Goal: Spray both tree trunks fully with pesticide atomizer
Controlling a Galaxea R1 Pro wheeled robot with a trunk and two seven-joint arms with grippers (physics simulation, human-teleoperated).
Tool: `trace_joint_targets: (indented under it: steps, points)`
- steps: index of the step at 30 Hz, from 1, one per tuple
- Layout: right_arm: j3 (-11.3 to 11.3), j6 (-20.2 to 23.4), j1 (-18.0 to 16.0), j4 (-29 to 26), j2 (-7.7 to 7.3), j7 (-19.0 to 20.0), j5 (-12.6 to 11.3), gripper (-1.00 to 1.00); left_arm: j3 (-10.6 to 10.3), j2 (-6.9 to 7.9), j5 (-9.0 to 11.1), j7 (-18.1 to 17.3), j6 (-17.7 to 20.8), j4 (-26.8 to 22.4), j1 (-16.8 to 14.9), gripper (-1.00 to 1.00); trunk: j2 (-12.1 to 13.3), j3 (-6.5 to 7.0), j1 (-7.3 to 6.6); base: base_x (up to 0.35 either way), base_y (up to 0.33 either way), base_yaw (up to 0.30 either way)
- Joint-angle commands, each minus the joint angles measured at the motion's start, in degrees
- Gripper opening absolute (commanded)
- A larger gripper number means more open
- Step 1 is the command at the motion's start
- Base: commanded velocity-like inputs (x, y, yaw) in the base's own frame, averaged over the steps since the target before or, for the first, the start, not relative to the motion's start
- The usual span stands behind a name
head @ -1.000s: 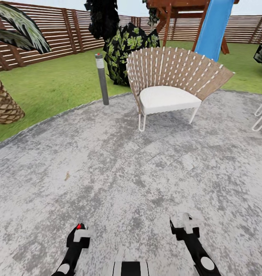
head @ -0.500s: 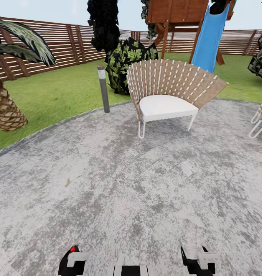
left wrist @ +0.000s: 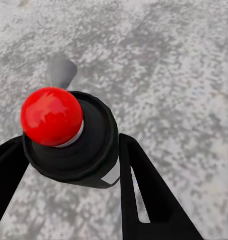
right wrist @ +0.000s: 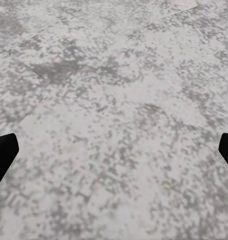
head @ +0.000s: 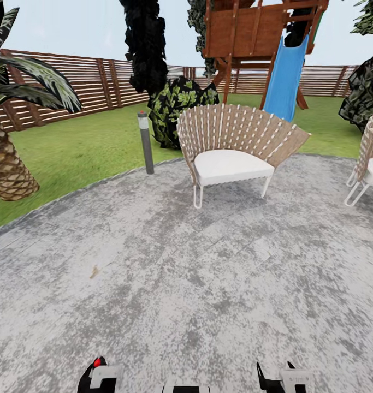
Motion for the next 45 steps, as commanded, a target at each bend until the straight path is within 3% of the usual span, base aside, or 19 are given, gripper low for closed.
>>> trace_joint_targets:
  steps: [1, 19, 26, 45]
  points:
    - [0.00, 0.02, 0.00, 0.02, 0.00, 0.02, 0.01, 1.00, 0.00, 0.00, 0.01, 0.00, 0.00, 0.00, 0.00, -1.00, 0.02, 0.32, -0.02, 0.000, 0.000, -0.087]
    - [0.09, 0.09, 0.00, 1.57, 0.16, 0.08, 0.00, 1.00, -0.02, 0.00, -0.10, 0.01, -0.17, -0.03, 0.86, -1.00, 0.26, 5.31, -0.49, 0.000, 0.000, -0.065]
    - [0.08, 0.09, 0.00, 1.57, 0.18, 0.00, 0.00, 1.00, -0.05, -0.08, -0.07, -0.07, -0.18, 0.00, 0.88, -1.00, 3.07, 6.57, -2.02, 0.000, 0.000, -0.082]
    - [0.07, 0.09, 0.00, 1.57, 0.18, 0.00, 0.00, 1.00, -0.05, -0.09, -0.07, -0.13, -0.18, 0.00, 0.89, -1.00, 10.69, 10.09, -6.20, 0.000, 0.000, -0.258]
